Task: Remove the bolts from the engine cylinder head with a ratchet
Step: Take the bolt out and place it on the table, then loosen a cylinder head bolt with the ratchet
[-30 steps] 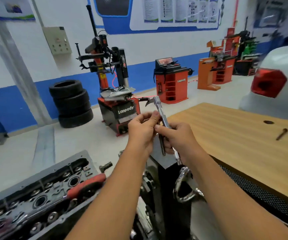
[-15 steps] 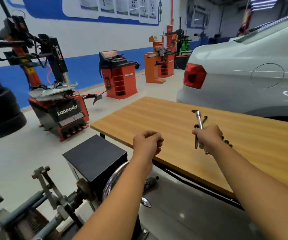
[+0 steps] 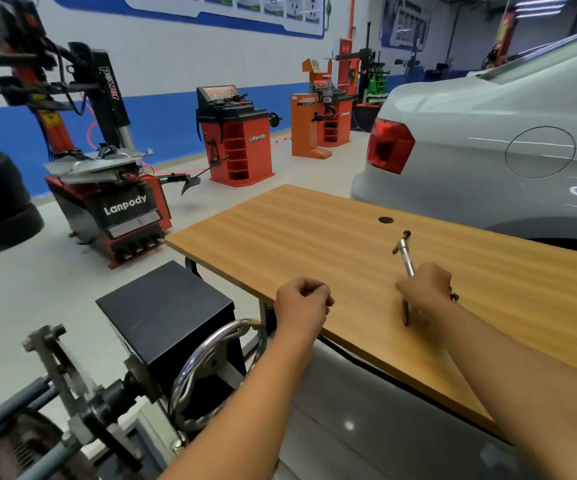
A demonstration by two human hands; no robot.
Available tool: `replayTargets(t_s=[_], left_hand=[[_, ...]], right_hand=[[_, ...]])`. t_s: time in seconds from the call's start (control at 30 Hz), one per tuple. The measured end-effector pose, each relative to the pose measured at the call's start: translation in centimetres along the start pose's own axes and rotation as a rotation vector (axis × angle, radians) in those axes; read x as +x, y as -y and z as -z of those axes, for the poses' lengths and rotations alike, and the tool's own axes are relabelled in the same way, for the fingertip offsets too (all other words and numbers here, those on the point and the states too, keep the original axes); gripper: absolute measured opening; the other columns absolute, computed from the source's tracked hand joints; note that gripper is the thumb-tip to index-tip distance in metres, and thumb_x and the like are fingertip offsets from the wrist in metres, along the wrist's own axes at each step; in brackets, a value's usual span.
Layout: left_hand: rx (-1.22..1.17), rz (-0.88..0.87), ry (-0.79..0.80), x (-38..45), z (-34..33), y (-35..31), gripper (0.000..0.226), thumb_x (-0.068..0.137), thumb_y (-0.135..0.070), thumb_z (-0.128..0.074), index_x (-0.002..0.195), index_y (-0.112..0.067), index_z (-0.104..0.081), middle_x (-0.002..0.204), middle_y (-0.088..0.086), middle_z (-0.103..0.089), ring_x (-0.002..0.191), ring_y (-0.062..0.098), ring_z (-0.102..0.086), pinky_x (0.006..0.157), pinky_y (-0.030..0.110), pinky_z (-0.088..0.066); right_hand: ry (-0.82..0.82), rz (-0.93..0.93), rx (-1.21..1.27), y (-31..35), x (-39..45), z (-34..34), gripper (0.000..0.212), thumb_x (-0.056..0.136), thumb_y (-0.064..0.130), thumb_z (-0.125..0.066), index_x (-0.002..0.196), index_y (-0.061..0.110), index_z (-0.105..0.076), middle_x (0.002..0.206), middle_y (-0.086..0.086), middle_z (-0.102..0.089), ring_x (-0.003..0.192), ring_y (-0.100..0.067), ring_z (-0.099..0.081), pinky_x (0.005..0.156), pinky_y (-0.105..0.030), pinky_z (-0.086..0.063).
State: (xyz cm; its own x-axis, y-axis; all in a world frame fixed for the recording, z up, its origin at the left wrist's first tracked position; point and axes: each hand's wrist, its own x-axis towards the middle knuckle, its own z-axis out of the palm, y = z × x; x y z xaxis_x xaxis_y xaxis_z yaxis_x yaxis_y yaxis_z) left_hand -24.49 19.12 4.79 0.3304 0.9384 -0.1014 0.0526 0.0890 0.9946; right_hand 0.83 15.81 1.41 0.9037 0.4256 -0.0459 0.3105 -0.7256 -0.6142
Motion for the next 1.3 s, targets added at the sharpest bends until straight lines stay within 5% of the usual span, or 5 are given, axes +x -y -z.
replayTargets(t_s=[0.4, 0.6, 0.9, 1.13, 1.3], left_hand=[[-0.041, 0.015, 0.228, -1.4, 0.1, -1.9, 0.036, 0.103, -0.056, -0.046, 0.105, -0.030, -0.071, 0.103, 0.000, -0.076, 0.094, 0.019, -0.069, 0.075, 0.037, -0.054], [-0.279, -0.266, -0.036, -4.9, 11.2, -4.9, 0.038, 0.097, -0.054, -0.047, 0.107, -0.026, -0.071, 0.094, -0.002, -0.078, 0.093, 0.017, -0.075, 0.070, 0.031, -0.057], [-0.140, -0.659, -0.426, -16.2, 35.9, -7.7, 0.024, 0.111, -0.022, -0.045, 0.123, -0.006, -0.058, 0.105, 0.008, -0.071, 0.097, 0.017, -0.070, 0.086, 0.037, -0.060], [0.067, -0.650, -0.845, -27.6, 52.9, -6.8, 0.023, 0.112, -0.031, -0.041, 0.098, -0.020, -0.054, 0.072, -0.007, -0.051, 0.057, 0.008, -0.046, 0.053, 0.025, -0.041], [-0.081, -0.588, -1.087, -32.6, 63.1, -5.5, 0.026, 0.111, -0.044, -0.039, 0.100, -0.024, -0.050, 0.066, -0.007, -0.044, 0.051, 0.010, -0.037, 0.044, 0.026, -0.033]], right_hand=[[0.136, 0.466, 0.818, 10.9, -13.6, -0.1, 0.033, 0.102, 0.041, -0.063, 0.077, 0.020, -0.069, 0.067, 0.008, -0.070, 0.063, -0.007, -0.064, 0.062, -0.029, -0.048], [0.389, 0.673, 1.040, 18.8, -26.8, -2.9, 0.033, 0.100, 0.040, -0.067, 0.073, 0.022, -0.074, 0.075, 0.002, -0.075, 0.080, -0.016, -0.072, 0.084, -0.045, -0.058], [0.693, 1.038, 1.191, 29.2, -51.5, -5.9, 0.031, 0.100, 0.033, -0.064, 0.075, 0.020, -0.077, 0.067, 0.004, -0.069, 0.070, -0.008, -0.063, 0.067, -0.034, -0.053], [0.869, 1.497, 0.665, 31.3, -63.9, -10.2, 0.013, 0.094, 0.049, -0.066, 0.087, 0.039, -0.069, 0.072, 0.016, -0.068, 0.074, 0.004, -0.065, 0.062, -0.018, -0.049], [0.749, 1.768, 0.048, 29.7, -66.1, -12.8, 0.048, 0.083, 0.077, -0.056, 0.082, 0.031, -0.069, 0.072, 0.013, -0.066, 0.071, -0.008, -0.063, 0.062, -0.033, -0.053]])
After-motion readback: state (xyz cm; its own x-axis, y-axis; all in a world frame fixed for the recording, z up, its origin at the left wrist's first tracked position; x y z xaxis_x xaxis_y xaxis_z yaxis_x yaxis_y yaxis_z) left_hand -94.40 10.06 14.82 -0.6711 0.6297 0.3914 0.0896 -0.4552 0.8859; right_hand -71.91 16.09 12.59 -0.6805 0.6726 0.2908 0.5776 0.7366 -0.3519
